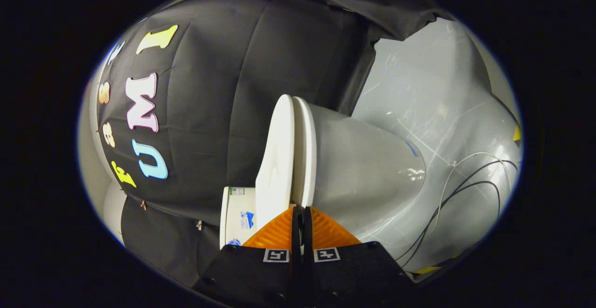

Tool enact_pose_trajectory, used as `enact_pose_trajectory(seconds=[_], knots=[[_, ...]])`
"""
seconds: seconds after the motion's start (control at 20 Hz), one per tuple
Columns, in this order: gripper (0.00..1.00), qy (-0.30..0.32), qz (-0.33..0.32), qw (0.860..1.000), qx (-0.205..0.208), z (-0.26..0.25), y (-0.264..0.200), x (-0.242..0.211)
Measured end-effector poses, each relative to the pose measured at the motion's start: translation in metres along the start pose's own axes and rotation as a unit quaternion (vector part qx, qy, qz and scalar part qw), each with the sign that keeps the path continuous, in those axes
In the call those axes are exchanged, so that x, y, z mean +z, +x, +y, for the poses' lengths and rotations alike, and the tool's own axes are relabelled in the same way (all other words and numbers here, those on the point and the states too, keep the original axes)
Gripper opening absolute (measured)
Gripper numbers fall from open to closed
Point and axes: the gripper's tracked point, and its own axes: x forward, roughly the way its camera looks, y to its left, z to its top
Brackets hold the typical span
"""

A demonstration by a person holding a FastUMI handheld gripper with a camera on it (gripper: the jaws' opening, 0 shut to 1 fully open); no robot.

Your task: Open the toilet lid.

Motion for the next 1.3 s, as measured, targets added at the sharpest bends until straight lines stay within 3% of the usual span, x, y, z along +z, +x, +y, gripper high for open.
enact_pose_trajectory(seconds=[0.45,0.75,1.0,1.3], knots=[[0.05,-0.089,-0.023,0.995,-0.049,0.052,-0.014,0.004],[0.05,-0.166,-0.052,0.981,-0.079,0.104,-0.028,0.001],[0.05,-0.229,-0.077,0.965,-0.103,0.159,-0.030,-0.009],[0.05,-0.315,-0.110,0.933,-0.133,0.231,-0.033,-0.035]])
